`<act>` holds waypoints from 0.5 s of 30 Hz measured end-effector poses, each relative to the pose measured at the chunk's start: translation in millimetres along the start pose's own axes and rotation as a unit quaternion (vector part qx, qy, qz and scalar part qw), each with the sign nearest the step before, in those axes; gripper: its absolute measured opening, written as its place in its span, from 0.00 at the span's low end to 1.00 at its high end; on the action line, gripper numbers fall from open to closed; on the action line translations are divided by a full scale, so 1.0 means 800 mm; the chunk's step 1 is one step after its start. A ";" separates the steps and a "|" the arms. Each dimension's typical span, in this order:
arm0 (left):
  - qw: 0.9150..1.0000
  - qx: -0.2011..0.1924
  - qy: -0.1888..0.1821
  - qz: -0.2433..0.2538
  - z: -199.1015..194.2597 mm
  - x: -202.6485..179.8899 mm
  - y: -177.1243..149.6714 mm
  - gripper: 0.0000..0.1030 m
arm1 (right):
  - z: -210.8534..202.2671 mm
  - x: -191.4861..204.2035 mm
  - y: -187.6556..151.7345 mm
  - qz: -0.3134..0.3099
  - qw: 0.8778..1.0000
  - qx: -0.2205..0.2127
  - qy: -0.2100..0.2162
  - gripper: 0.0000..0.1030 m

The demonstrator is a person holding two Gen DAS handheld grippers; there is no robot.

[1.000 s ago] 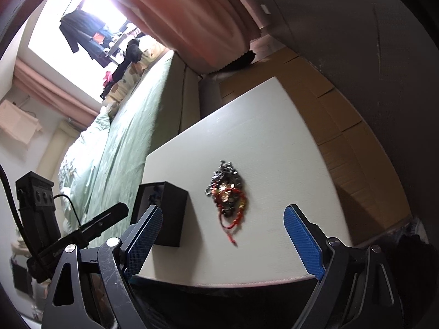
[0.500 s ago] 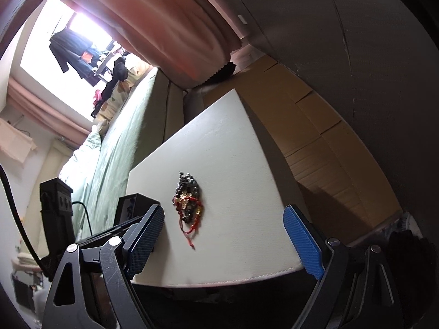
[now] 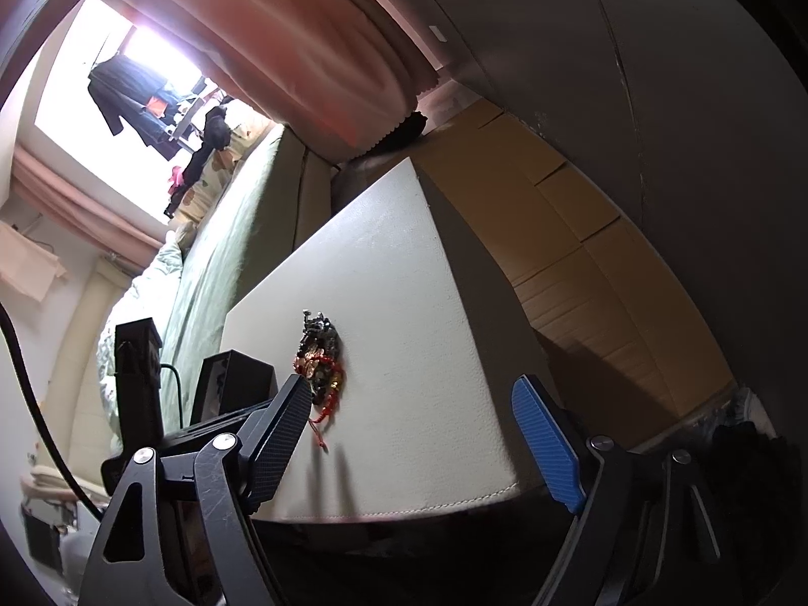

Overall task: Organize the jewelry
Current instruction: 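Grasp the red cord bracelet with the left tool and lift it over the box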

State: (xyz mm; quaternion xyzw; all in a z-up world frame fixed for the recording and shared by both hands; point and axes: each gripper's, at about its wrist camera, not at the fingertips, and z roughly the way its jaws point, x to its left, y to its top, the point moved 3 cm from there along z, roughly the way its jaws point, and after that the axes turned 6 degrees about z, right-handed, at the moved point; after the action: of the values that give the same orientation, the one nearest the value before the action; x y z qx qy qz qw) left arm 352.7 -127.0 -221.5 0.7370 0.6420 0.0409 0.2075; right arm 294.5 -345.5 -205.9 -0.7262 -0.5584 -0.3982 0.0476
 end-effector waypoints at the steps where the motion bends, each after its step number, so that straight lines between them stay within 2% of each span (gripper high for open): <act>1: 1.000 0.003 0.000 0.000 0.003 0.000 -0.001 0.25 | 0.001 0.000 0.000 -0.001 1.000 0.001 -0.001 0.81; 2: 1.000 0.005 -0.001 -0.001 0.006 0.002 -0.002 0.24 | 0.001 0.000 -0.001 -0.002 1.000 0.001 -0.002 0.81; 3: 1.000 0.007 -0.001 -0.001 0.008 0.002 -0.003 0.19 | 0.002 0.000 -0.001 -0.002 1.000 0.003 -0.001 0.81; 4: 1.000 0.012 -0.004 -0.001 0.012 0.003 -0.005 0.08 | 0.003 0.000 -0.001 -0.002 1.000 0.003 -0.001 0.81; 6: 1.000 0.012 -0.005 -0.002 0.019 0.003 -0.002 0.02 | 0.005 0.002 -0.002 -0.003 1.000 0.005 -0.001 0.80; 10: 1.000 -0.007 -0.017 -0.010 0.003 0.011 -0.002 0.01 | 0.011 0.006 -0.003 -0.005 1.000 0.013 0.000 0.77; 15: 0.999 -0.036 -0.024 0.004 -0.033 0.013 0.005 0.01 | 0.017 0.019 -0.005 -0.011 1.000 0.018 0.002 0.77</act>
State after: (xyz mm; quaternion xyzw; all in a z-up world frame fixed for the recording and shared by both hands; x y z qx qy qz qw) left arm 349.6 -110.8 -197.8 0.7322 0.6323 0.0464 0.2490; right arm 299.1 -325.4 -207.0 -0.7184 -0.5731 -0.3901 0.0573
